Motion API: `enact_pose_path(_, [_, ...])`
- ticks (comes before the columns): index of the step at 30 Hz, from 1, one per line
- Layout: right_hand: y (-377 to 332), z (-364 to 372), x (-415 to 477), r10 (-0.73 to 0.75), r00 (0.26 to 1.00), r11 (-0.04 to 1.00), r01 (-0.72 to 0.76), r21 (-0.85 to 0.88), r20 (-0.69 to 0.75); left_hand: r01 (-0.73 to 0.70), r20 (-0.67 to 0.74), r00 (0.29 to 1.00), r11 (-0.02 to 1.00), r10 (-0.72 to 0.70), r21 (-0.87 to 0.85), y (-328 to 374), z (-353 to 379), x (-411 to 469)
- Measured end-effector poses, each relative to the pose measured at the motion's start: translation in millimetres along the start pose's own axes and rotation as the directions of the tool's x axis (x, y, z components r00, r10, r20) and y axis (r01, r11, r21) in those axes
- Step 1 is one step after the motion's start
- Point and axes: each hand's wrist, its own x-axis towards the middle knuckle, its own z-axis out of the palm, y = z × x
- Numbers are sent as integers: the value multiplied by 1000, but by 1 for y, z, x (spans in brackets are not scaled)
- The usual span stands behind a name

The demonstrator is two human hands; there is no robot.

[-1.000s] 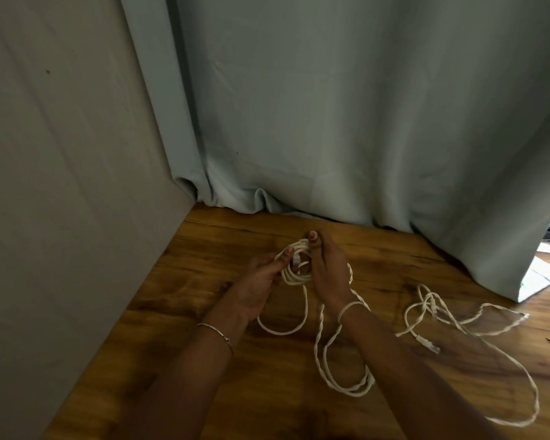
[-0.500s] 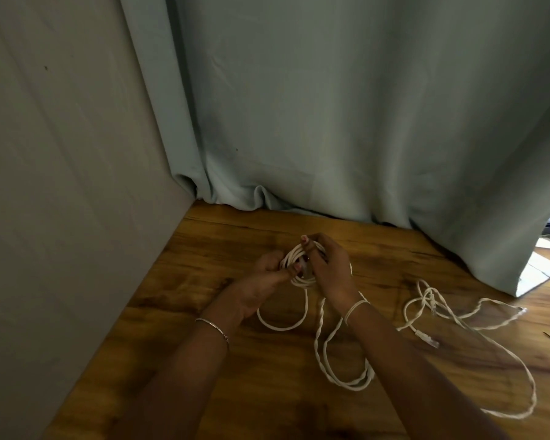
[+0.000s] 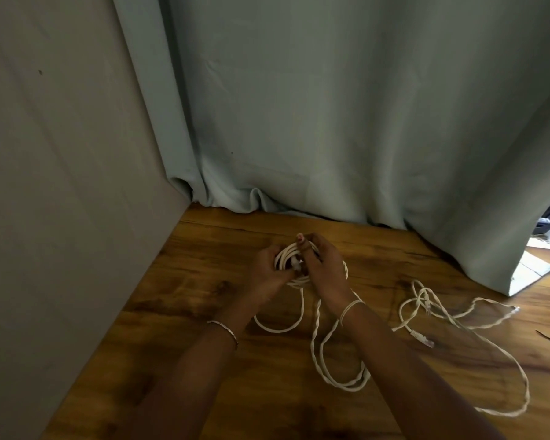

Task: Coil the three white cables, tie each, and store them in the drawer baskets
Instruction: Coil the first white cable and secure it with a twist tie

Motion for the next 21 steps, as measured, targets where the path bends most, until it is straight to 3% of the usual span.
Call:
enact_pose_path(4, [7,-3,1,77,997,994,-75,80,-23,-164,-122,977,982,175,94,0,5,-3])
enact_pose_path(10, [10,-9,-1,90,994,995,-87,55,-56,-311,-101,933,917,344,249,-1,14,-5])
enact_pose_path(14, [11,-16,-2,19,996,999,-23,-48,-86,-256,-107,951,933,290,253,-2,22,-3])
enact_pose_path(21, [22,-30,-15,-23,990,995,8,-103,-138,-149,-25,988,987,151,67,-6,37,2])
